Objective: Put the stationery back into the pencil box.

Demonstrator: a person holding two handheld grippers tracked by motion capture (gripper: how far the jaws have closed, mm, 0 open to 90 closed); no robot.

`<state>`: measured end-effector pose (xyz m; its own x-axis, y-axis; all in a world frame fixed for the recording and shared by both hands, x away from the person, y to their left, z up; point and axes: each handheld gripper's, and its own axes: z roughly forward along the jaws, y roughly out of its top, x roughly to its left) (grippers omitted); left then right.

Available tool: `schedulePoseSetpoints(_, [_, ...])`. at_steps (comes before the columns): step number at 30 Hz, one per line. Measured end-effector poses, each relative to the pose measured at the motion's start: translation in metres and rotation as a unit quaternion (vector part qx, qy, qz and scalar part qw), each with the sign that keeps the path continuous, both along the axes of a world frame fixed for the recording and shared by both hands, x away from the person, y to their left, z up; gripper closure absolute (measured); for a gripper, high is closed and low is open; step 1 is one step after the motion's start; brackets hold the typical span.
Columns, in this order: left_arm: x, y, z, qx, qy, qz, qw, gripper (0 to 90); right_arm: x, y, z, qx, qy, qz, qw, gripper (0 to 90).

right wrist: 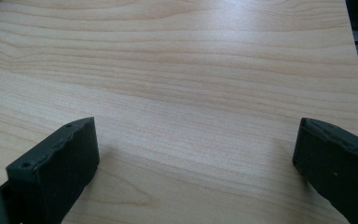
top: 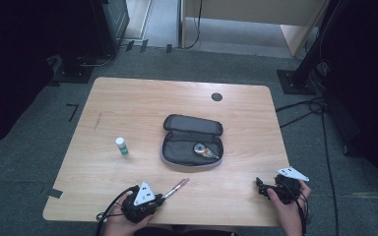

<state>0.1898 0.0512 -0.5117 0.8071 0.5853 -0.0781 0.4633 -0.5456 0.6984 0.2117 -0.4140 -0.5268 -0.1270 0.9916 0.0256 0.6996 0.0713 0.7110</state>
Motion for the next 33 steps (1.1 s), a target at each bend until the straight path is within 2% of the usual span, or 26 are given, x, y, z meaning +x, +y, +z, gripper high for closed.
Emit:
schedulePoseSetpoints(5, [0.000,0.001,0.002,-0.002,-0.003,0.000,1.0000,82.0,0.000,0.000,0.000,0.000,0.000,0.000,1.0000,0.0])
schedulePoseSetpoints(13, [0.002,0.003,0.020,-0.018,-0.017,-0.004,0.9997,82.0,0.000,0.000,0.000,0.001,0.001,0.000,1.0000,0.0])
schedulePoseSetpoints(25, [0.021,0.003,0.045,-0.050,-0.029,-0.002,0.9983,82.0,0.000,0.000,0.000,0.001,0.001,-0.001,1.0000,0.0])
schedulePoseSetpoints(33, [0.038,-0.007,0.052,-0.045,-0.037,-0.008,0.9983,82.0,0.000,0.000,0.000,0.001,0.001,-0.001,1.0000,0.0])
